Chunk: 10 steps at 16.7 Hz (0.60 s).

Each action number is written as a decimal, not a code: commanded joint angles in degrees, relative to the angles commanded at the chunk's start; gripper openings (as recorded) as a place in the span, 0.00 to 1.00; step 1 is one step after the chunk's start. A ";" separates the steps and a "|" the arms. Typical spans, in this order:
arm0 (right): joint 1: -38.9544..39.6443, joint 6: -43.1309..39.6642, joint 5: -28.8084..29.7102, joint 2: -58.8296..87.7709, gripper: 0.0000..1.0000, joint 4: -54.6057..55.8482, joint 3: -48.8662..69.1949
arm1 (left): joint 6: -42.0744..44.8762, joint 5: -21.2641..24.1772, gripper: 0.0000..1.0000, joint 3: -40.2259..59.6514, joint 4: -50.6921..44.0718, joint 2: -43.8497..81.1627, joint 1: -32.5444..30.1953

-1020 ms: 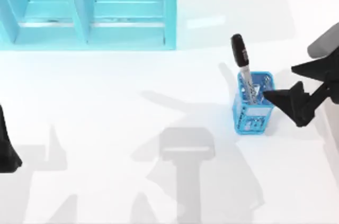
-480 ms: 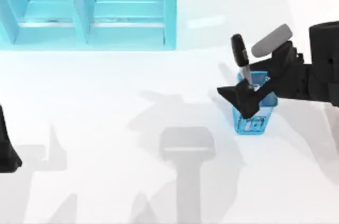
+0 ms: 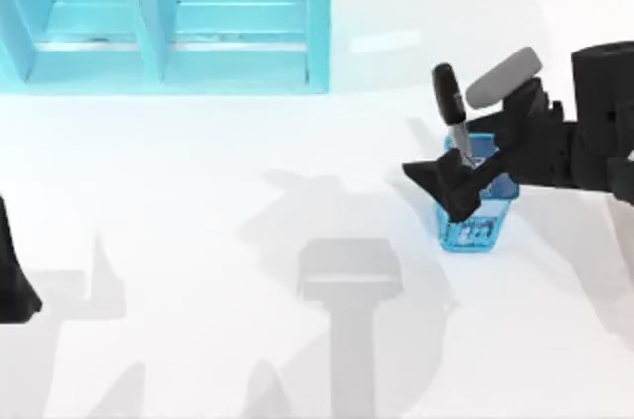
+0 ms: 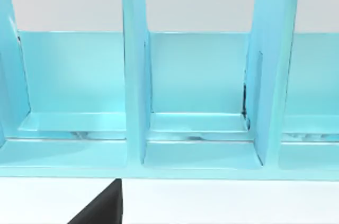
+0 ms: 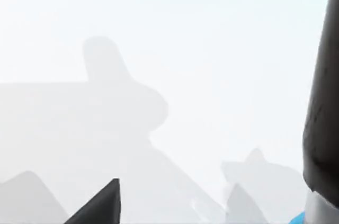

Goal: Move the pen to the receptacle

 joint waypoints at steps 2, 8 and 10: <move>0.00 0.00 0.00 0.00 0.62 0.00 0.00 | 0.00 0.00 1.00 0.00 0.00 0.00 0.00; 0.00 0.00 0.00 0.00 0.17 0.00 0.00 | 0.00 0.00 1.00 0.00 0.00 0.00 0.00; 0.00 0.00 0.00 0.00 0.02 0.00 0.00 | 0.00 0.00 1.00 0.00 0.00 0.00 0.00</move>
